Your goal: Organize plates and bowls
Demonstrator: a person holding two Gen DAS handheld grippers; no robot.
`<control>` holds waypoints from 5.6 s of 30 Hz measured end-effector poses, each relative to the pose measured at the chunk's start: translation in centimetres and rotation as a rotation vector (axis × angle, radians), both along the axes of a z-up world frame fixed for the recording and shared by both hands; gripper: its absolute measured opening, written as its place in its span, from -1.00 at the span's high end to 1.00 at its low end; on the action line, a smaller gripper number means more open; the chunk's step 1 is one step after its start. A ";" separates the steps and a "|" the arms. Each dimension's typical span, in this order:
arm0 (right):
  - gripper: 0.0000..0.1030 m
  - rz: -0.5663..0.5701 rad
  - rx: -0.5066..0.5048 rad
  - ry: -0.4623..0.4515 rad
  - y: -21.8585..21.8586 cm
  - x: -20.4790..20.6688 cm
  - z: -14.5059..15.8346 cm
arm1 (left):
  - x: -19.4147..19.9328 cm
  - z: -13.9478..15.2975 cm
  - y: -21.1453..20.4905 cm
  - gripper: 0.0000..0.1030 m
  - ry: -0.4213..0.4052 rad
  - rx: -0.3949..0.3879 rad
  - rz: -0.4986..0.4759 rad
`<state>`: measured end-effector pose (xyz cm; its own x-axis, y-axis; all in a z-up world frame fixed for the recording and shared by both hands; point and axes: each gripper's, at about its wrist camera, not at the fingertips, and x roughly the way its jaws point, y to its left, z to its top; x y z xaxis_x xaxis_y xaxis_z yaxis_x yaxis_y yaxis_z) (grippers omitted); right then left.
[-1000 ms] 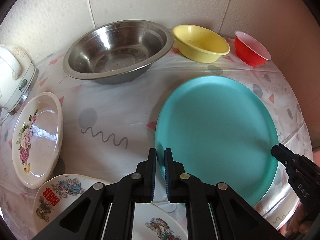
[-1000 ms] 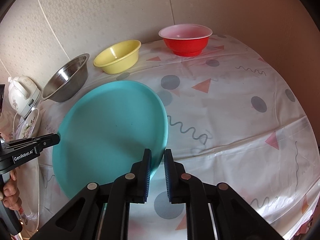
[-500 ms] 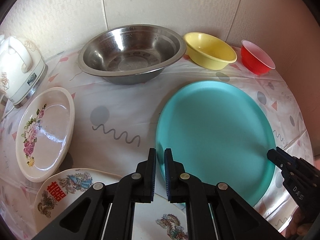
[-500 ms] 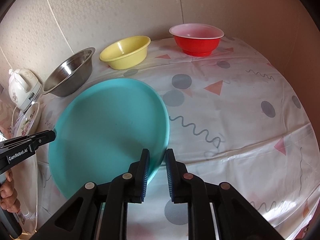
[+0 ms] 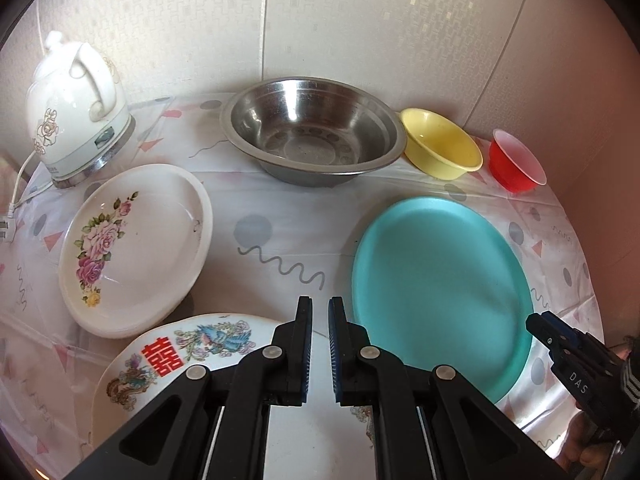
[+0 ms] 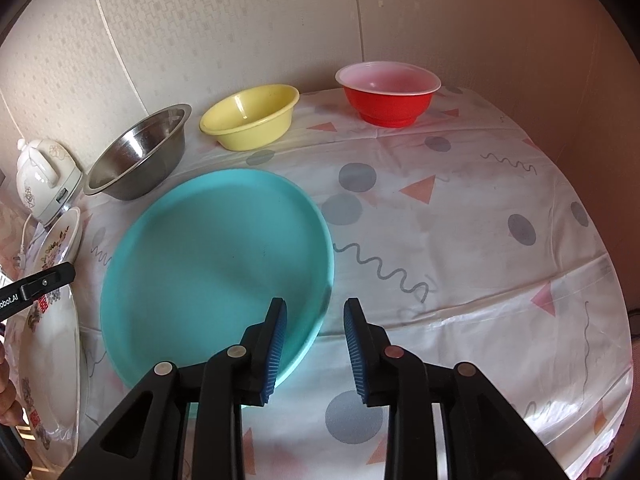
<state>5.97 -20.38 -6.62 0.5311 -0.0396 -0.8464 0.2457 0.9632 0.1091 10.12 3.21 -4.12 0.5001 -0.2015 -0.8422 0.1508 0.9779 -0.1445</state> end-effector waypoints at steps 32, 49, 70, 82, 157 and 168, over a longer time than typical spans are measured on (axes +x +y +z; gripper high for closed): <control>0.42 0.534 0.340 0.045 18.3 10.1 2.6 | -0.2 0.5 20.9 0.84 -0.054 -0.121 0.404; 0.61 0.492 0.375 0.186 22.6 16.5 -2.1 | 3.6 -2.2 21.0 0.82 -0.030 -0.143 0.333; 0.73 0.484 0.381 0.111 21.0 15.1 -0.4 | 2.7 -0.3 18.6 0.73 -0.086 -0.115 0.261; 0.73 0.404 0.395 -0.025 13.0 9.4 4.2 | 0.3 4.8 10.6 0.73 -0.169 -0.111 0.111; 0.44 0.328 0.231 -0.106 5.6 0.5 3.9 | -7.8 6.1 7.3 0.65 -0.352 0.192 0.299; 0.44 0.516 0.262 -0.056 11.5 -0.3 3.6 | -9.8 4.8 10.6 0.65 -0.328 0.213 0.371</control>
<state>5.65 -8.93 -3.04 0.4704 0.4436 -0.7628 -0.2613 0.8957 0.3597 0.29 13.86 0.63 0.7489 0.1968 -0.6327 -0.2066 0.9766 0.0593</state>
